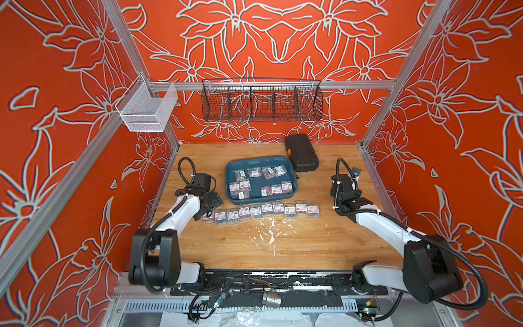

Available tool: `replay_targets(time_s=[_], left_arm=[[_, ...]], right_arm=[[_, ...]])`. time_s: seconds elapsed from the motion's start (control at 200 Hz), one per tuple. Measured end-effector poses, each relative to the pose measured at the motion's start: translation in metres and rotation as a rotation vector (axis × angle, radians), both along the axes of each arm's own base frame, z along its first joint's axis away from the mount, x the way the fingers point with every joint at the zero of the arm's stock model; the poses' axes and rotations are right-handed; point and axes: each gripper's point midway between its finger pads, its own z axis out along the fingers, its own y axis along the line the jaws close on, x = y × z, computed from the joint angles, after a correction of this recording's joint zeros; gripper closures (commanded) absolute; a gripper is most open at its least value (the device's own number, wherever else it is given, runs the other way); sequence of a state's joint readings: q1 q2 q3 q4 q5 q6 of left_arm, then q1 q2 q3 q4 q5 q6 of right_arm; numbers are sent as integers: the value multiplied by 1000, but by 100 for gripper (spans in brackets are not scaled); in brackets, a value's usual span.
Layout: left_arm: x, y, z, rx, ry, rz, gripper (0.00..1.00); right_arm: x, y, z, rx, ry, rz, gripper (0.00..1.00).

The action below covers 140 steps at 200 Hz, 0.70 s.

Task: Take the paper clips out of the storage box
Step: Place the boxed paper clips at the center of the board, then pick up the boxed paper clips from the storage box.

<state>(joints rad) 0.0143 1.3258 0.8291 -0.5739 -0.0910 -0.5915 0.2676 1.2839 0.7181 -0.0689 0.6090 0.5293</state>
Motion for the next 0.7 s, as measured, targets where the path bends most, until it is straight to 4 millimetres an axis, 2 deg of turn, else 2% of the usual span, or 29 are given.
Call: replay_targets(time_s=[0.115, 0.205, 0.285, 0.415, 0.53, 0.701], left_arm=[[-3, -1, 7, 1, -57, -16, 6], [-7, -2, 3, 2, -75, -23, 6], [-10, -2, -4, 0, -87, -27, 6], [-18, -6, -18, -19, -107, -35, 5], [-23, -5, -18, -17, -148, -26, 3], [-23, -5, -4, -18, -263, -12, 2]], right_arm=[[10, 22, 8, 74, -11, 93, 32], [18, 51, 22, 125, -35, 190, 32], [24, 88, 39, 153, -57, 289, 33], [34, 159, 60, 196, -74, 462, 34], [38, 214, 57, 211, -40, 577, 34], [41, 280, 40, 192, 41, 682, 36]])
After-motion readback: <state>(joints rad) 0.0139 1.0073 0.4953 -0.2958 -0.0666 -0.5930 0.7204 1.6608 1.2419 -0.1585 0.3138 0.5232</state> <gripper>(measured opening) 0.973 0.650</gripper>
